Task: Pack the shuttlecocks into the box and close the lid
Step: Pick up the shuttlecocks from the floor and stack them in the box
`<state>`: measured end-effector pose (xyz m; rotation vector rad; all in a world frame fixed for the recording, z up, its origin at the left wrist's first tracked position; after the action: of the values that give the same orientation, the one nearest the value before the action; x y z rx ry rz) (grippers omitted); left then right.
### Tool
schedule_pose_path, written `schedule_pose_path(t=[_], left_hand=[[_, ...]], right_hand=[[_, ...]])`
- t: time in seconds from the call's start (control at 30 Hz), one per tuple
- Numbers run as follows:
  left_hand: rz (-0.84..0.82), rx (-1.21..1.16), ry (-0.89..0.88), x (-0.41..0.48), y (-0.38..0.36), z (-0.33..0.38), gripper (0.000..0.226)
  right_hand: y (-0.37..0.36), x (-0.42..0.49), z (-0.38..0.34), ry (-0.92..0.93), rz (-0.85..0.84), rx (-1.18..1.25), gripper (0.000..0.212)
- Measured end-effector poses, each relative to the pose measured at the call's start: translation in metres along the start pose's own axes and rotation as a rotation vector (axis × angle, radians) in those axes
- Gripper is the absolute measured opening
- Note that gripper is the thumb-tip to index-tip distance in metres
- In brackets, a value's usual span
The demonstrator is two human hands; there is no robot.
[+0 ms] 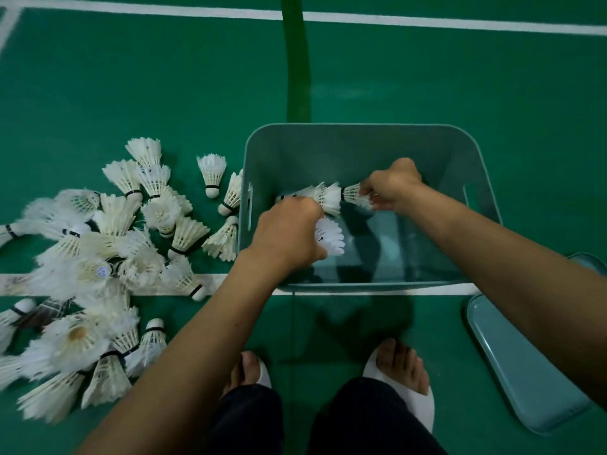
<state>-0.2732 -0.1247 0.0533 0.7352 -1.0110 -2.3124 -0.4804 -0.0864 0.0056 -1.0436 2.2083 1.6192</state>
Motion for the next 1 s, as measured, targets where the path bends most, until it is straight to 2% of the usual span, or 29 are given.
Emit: schedule_pose_path(t=[0.1,0.17,0.27,0.33,0.4,0.47,0.53,0.57,0.63,0.7,0.8,0.9,1.0], left_hand=[[-0.102,-0.071,0.050,0.008,-0.004,-0.010,0.036],[-0.150,-0.098,0.077,0.012,-0.005,-0.014,0.038],[-0.171,-0.122,0.082,0.018,-0.005,-0.015,0.038],[-0.178,-0.140,0.086,0.020,-0.003,-0.014,0.038],[-0.164,-0.162,0.074,0.021,0.001,-0.011,0.038],[-0.151,-0.189,0.048,0.023,0.003,-0.005,0.035],[-0.165,-0.297,0.033,0.022,0.002,0.003,0.030],[-0.175,-0.369,0.026,0.021,0.001,0.009,0.028],[-0.188,-0.548,0.018,0.020,0.000,0.020,0.022],[-0.185,-0.764,0.045,0.017,-0.001,0.027,0.016],[-0.177,-0.998,0.144,0.016,-0.002,0.028,0.019],[-0.157,-1.116,0.217,0.018,-0.003,0.022,0.025],[-0.130,-1.195,0.275,0.018,-0.002,0.017,0.040]], right_hand=[[-0.019,0.002,-0.010,-0.022,-0.155,0.089,0.001],[-0.029,0.001,-0.016,-0.002,-0.260,0.082,0.013],[-0.036,-0.002,-0.021,0.017,-0.365,0.113,0.012],[-0.030,0.001,-0.020,0.011,-0.356,0.152,0.011],[-0.016,0.000,-0.016,0.034,-0.263,0.115,0.007],[0.004,-0.007,-0.011,0.133,-0.113,0.016,0.009],[0.017,-0.026,-0.010,0.295,-0.090,-0.001,0.009],[0.020,-0.039,-0.010,0.378,-0.156,0.036,0.011],[0.022,-0.062,-0.007,0.470,-0.366,0.107,0.033],[0.020,-0.069,0.002,0.485,-0.553,0.158,0.056],[0.020,-0.065,0.012,0.437,-0.727,0.267,0.074],[0.018,-0.068,0.013,0.456,-0.840,0.314,0.074],[0.016,-0.069,0.014,0.496,-0.855,0.258,0.055]])
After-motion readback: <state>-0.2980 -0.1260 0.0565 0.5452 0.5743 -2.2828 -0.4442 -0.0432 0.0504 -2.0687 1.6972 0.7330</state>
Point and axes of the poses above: each hand's wrist, its own x-axis towards the middle knuckle, its own y-axis out of the back of the hand, z = x × y, the point moved 6 cm from there along x, towards the middle knuckle, and after that the axes turned 15 degrees about -x, right-handed, at the moved point
